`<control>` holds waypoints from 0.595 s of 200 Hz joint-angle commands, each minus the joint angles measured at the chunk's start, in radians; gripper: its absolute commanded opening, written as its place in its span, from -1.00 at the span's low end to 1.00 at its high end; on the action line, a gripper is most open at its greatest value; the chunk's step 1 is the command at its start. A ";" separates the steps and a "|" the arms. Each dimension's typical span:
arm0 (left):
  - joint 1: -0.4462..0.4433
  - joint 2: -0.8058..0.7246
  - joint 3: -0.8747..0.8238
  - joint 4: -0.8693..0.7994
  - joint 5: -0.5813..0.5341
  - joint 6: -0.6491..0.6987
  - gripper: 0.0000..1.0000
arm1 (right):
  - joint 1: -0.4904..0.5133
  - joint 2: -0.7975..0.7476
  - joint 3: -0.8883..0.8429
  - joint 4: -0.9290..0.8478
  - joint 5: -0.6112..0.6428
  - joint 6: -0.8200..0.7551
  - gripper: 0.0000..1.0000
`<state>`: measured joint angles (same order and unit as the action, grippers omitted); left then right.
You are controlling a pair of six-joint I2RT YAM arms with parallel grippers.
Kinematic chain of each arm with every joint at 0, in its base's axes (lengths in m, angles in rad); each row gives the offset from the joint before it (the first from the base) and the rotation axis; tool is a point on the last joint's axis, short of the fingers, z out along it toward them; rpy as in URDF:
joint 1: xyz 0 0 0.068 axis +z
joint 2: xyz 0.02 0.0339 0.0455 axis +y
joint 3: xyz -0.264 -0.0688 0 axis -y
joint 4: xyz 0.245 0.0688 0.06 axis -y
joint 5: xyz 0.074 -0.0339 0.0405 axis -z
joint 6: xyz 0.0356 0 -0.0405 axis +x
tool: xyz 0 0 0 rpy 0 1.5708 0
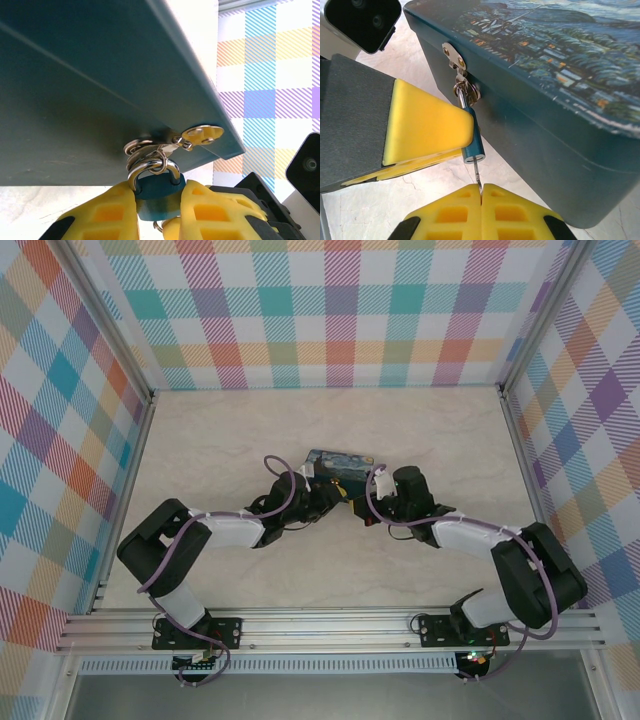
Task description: Unlock a padlock with a key
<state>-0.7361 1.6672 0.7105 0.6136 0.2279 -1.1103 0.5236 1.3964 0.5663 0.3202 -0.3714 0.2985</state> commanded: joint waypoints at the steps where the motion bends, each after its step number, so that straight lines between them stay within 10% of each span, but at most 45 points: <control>1: -0.047 0.021 0.004 -0.061 0.071 0.017 -0.63 | -0.003 -0.078 0.057 0.117 -0.078 -0.017 -1.00; 119: -0.047 0.001 -0.017 -0.020 0.067 0.014 -0.64 | -0.026 -0.110 0.036 0.043 -0.156 0.079 -1.00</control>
<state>-0.7559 1.6669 0.7143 0.6312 0.2539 -1.1107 0.5026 1.3201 0.5663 0.2047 -0.3962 0.3065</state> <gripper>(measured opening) 0.182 0.058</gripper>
